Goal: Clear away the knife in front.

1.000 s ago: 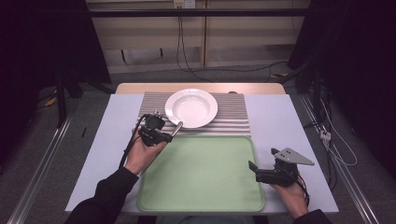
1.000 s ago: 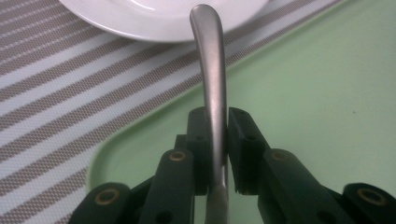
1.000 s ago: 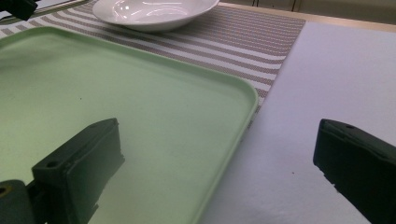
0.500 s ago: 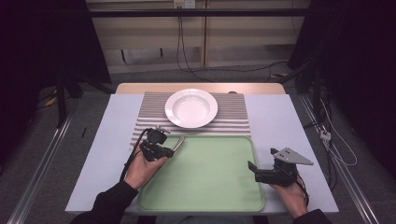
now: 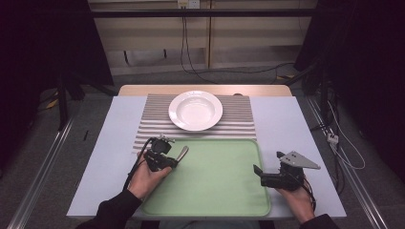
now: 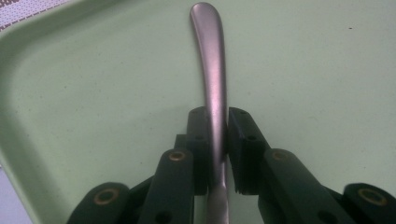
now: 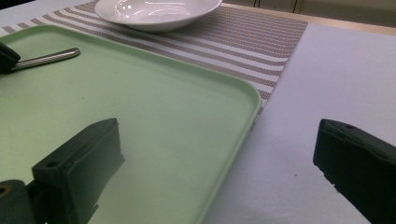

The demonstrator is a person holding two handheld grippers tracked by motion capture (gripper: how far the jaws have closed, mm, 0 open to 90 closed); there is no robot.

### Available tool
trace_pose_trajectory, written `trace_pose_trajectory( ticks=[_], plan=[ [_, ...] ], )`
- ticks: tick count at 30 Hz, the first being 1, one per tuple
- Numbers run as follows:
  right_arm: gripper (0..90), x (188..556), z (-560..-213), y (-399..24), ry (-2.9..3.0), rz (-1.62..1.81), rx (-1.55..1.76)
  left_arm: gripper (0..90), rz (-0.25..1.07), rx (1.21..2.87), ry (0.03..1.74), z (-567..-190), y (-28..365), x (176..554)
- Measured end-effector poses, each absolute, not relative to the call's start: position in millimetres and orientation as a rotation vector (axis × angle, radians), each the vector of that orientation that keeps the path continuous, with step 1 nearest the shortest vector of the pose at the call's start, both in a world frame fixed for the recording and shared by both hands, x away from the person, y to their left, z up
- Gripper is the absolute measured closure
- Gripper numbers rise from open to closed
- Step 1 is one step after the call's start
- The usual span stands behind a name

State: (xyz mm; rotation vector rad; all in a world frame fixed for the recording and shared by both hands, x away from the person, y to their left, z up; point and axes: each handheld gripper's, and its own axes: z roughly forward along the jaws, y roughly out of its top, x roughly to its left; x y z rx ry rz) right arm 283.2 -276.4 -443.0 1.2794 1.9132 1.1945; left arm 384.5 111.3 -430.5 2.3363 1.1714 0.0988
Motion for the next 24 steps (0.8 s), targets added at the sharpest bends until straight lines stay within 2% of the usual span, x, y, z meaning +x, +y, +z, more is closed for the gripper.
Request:
trace_pose_trajectory(
  ticks=[13,17,19,20,21,22,23,24],
  plan=[
    [0.8,285.3,-444.2,-276.7,1.92,1.201,1.286,79.3,0.1,2.323,1.164,-431.4,113.9,376.4],
    [0.8,285.7,-443.9,-275.8,1.925,1.197,1.277,74.5,0.079,2.323,1.123,-431.6,116.2,376.1],
    [0.8,285.9,-444.3,-275.4,1.926,1.198,1.275,70.3,0.109,2.299,1.098,-431.0,117.9,375.8],
    [0.8,286.2,-444.6,-275.8,1.925,1.199,1.284,61.9,0.121,2.295,1.092,-430.3,118.5,376.3],
    [0.8,286.2,-444.6,-275.8,1.925,1.199,1.284,61.9,0.129,2.276,1.096,-429.6,119.7,376.9],
    [0.8,286.2,-444.7,-277.0,1.92,1.201,1.282,48.6,0.132,2.259,1.097,-428.4,121.1,377.6],
    [0.8,286.2,-444.7,-277.0,1.92,1.201,1.282,48.6,0.162,2.241,1.105,-428.0,121.7,378.0],
    [0.8,286.1,-444.7,-277.4,1.921,1.2,1.281,42.4,0.183,2.225,1.11,-427.6,122.5,378.5]
  ],
)
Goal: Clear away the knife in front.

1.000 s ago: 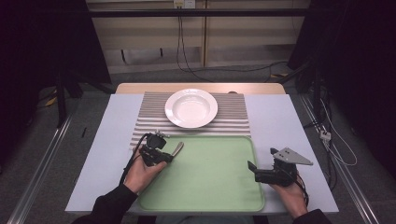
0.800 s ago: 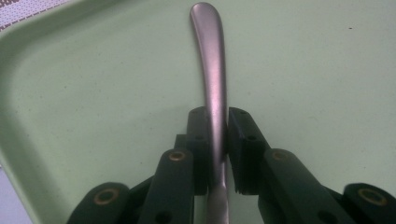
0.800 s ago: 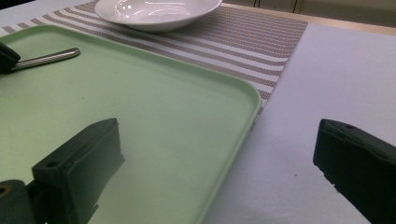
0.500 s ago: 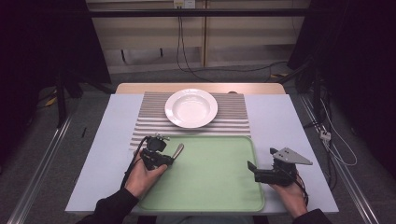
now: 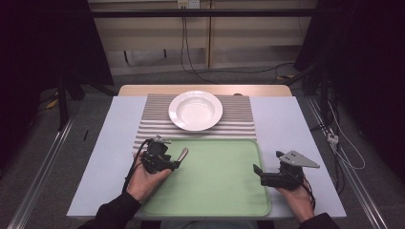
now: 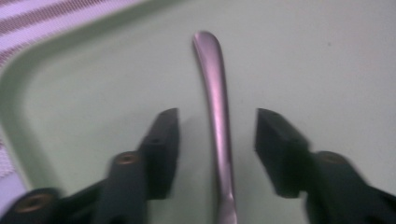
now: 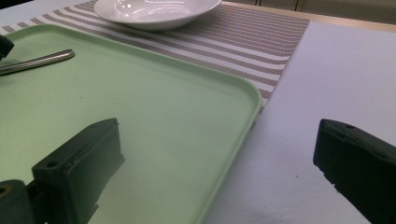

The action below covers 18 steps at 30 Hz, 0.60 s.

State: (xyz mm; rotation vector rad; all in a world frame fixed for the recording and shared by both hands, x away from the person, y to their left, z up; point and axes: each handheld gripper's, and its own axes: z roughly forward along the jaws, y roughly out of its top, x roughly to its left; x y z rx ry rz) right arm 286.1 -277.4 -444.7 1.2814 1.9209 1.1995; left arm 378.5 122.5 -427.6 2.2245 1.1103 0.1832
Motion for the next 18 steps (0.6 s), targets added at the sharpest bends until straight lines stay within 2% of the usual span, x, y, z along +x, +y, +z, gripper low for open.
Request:
trace_pose_trajectory(
  ticks=[2,4,6,9,11,15,18],
  plan=[
    [0.8,285.3,-444.3,-277.6,1.92,1.206,1.283,27.9,0.214,2.219,1.093,-427.6,122.7,379.5],
    [0.8,285.1,-444.2,-277.6,1.92,1.207,1.282,23.1,0.228,2.22,1.063,-427.2,121.4,378.8],
    [0.8,285.1,-444.2,-277.6,1.92,1.208,1.28,21.8,0.246,2.205,1.022,-425.3,119.7,376.1],
    [0.8,285.4,-444.5,-277.8,1.922,1.205,1.28,25.9,0.229,2.239,0.929,-423.4,118.3,373.6],
    [0.8,285.4,-444.5,-277.7,1.921,1.202,1.282,34.9,0.182,2.237,0.858,-424.5,116.7,371.4],
    [0.8,284.5,-443.1,-275.4,1.922,1.197,1.276,70.4,0.156,2.29,0.761,-426.7,111.0,366.1],
    [0.8,284.2,-443.0,-274.3,1.927,1.194,1.268,89.3,0.134,2.316,0.756,-428.7,107.9,366.4]
  ],
)
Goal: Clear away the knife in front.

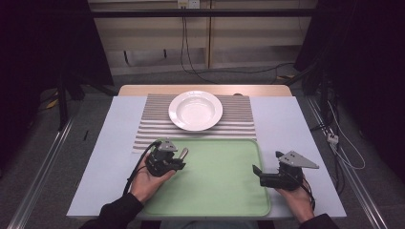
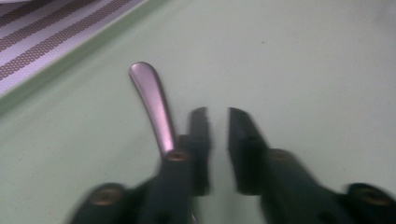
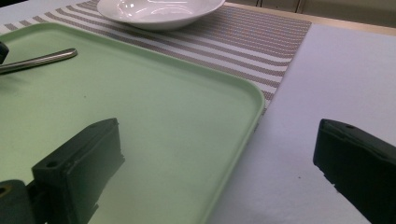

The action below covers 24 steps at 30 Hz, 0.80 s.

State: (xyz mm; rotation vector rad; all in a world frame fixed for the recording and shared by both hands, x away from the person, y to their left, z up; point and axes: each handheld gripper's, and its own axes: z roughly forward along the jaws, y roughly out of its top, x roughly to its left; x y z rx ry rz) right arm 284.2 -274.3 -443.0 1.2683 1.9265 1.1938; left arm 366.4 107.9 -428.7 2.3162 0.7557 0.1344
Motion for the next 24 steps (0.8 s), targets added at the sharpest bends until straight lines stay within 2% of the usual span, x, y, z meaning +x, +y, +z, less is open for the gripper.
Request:
trace_pose_trajectory(
  ticks=[5,17,24],
  plan=[
    [0.8,284.0,-442.8,-275.4,1.919,1.197,1.273,90.0,0.127,2.391,0.781,-437.6,101.9,369.7],
    [0.8,283.8,-442.7,-274.7,1.924,1.194,1.273,90.0,0.211,2.402,0.822,-436.7,108.7,374.4],
    [0.8,283.5,-442.8,-275.3,1.922,1.195,1.273,90.0,0.215,2.411,0.825,-436.0,113.2,376.8]
  ],
)
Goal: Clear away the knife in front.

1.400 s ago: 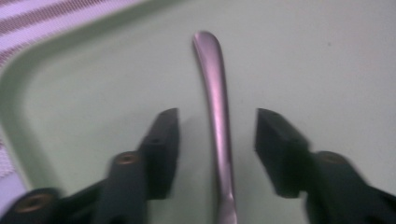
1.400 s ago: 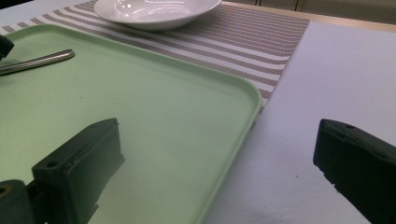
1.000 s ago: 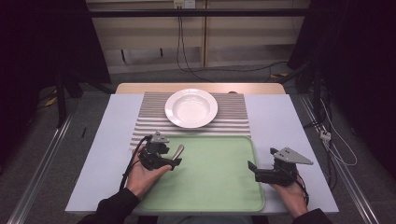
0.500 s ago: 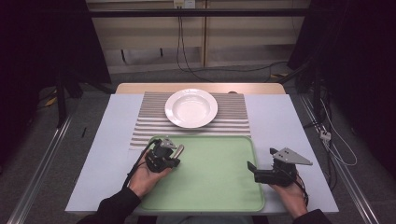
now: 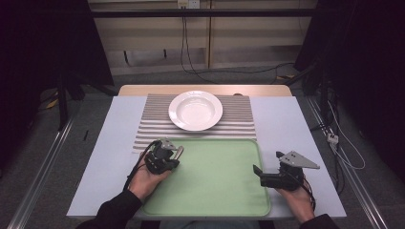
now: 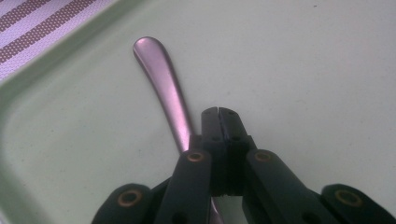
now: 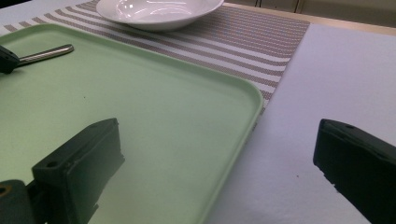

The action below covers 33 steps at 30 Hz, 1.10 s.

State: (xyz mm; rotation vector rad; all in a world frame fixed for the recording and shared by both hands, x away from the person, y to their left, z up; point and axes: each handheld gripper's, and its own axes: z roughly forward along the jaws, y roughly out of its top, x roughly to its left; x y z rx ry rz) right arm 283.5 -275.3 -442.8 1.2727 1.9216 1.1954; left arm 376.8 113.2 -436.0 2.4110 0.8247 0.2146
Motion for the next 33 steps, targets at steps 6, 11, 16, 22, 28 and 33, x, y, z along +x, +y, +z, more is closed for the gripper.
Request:
trace_pose_trajectory(
  ticks=[6,11,16,22,28,33],
  plan=[
    [0.9,283.2,-442.7,-275.4,1.92,1.195,1.273,90.0,0.247,2.411,0.847,-436.0,115.0,376.2],
    [0.8,283.0,-442.9,-275.9,1.918,1.194,1.275,90.0,0.251,2.41,0.86,-435.7,117.9,378.2],
    [0.8,283.0,-443.0,-275.6,1.919,1.192,1.273,90.0,0.246,2.402,0.869,-436.1,121.8,378.8],
    [0.8,282.0,-443.0,-276.8,1.914,1.189,1.278,90.0,0.258,2.405,0.868,-435.9,123.9,379.0],
    [0.8,281.1,-442.9,-276.8,1.911,1.184,1.276,90.0,0.272,2.41,0.88,-435.5,127.9,377.7],
    [0.8,279.0,-442.4,-277.7,1.91,1.18,1.278,90.0,0.282,2.407,0.905,-435.0,131.4,378.1]
  ],
)
